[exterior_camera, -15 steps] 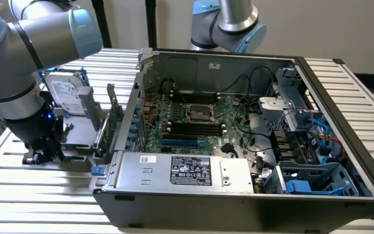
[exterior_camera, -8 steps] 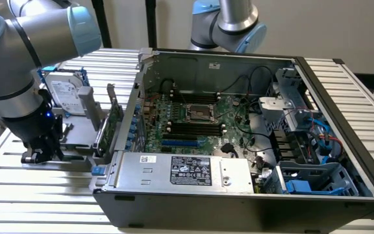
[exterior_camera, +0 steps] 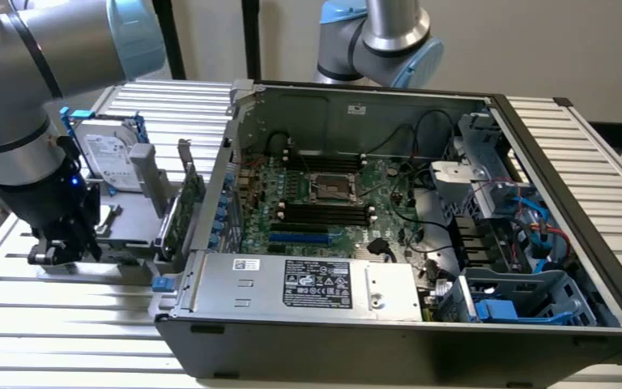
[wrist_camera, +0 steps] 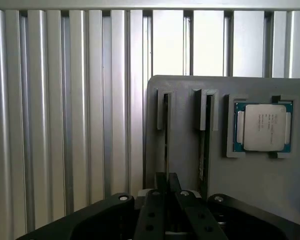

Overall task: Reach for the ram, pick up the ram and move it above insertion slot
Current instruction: 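Pick up the ram and move it above insertion slot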

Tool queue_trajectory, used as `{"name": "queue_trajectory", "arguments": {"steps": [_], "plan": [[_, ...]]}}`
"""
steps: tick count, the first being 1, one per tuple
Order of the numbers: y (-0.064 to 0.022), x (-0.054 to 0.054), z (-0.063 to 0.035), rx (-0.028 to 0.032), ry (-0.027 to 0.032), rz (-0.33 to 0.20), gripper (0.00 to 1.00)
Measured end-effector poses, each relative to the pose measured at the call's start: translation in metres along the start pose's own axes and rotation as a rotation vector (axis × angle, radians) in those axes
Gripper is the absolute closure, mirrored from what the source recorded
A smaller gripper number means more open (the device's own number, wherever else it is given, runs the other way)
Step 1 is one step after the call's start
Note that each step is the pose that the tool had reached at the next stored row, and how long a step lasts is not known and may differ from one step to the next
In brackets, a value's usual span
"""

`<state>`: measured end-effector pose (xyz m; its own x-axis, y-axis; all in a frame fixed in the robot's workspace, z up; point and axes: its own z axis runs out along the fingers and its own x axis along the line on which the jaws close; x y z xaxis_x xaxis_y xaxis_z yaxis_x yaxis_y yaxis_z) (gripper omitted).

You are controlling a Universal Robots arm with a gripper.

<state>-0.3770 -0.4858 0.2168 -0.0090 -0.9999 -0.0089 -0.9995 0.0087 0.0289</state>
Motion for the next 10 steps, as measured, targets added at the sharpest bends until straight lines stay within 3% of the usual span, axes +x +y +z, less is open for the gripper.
{"name": "queue_trajectory", "arguments": {"steps": [10], "plan": [[-0.0009,0.000,-0.0450,0.0001,0.0000,0.000,0.86]]}}
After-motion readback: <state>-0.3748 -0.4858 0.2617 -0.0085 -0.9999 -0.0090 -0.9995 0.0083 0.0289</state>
